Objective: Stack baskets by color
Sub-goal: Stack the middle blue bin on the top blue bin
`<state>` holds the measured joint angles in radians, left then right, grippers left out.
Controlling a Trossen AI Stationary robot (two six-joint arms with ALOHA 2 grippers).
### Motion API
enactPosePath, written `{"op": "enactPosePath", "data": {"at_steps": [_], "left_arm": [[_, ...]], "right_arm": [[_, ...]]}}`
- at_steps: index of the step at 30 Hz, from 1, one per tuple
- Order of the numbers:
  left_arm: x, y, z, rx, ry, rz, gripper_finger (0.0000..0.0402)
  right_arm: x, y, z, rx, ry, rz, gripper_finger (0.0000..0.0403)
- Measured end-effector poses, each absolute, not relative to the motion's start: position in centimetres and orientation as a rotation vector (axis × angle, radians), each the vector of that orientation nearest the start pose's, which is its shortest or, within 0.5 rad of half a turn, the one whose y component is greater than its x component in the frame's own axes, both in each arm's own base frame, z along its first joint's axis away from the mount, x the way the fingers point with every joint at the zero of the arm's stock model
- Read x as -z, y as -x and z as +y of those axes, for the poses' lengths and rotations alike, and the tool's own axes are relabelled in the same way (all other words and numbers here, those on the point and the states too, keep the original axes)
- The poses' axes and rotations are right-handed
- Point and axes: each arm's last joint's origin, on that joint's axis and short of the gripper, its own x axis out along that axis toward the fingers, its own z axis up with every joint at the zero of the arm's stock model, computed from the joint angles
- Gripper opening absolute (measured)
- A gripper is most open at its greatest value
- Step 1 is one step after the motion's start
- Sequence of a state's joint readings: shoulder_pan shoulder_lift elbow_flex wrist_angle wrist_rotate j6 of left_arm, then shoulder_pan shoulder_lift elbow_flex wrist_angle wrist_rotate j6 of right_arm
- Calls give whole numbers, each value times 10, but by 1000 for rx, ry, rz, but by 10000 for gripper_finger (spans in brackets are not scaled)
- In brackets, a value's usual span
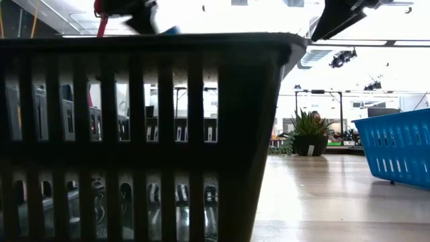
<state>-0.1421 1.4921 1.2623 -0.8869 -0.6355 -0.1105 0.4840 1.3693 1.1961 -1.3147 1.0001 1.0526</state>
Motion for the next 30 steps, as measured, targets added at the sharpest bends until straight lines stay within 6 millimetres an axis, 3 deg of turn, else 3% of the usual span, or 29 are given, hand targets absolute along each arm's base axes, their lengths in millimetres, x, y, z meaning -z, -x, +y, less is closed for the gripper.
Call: {"op": "enactPosePath", "data": {"at_steps": [4, 12, 15, 18, 22, 25, 30], "left_arm": [[-286, -327, 4, -405, -405, 906, 0], [-244, -374, 101, -423, -408, 1042, 0], [-236, -390, 127, -408, -381, 1047, 0], [-238, -406, 143, -396, -420, 1031, 0], [-260, -421, 161, -393, -471, 962, 0], [-275, -424, 173, -402, -457, 906, 0], [-273, -422, 188, -415, -416, 906, 0]], "right_arm": [[-296, -211, 84, 870, 115, 699, 249], [-301, -209, 90, 900, 205, 555, 249], [-302, -209, 90, 916, 210, 517, 249], [-302, -210, 88, 928, 195, 507, 249], [-302, -210, 88, 935, 164, 497, 249], [-302, -210, 88, 943, 123, 477, 249], [-302, -212, 89, 947, 82, 442, 249]]}}
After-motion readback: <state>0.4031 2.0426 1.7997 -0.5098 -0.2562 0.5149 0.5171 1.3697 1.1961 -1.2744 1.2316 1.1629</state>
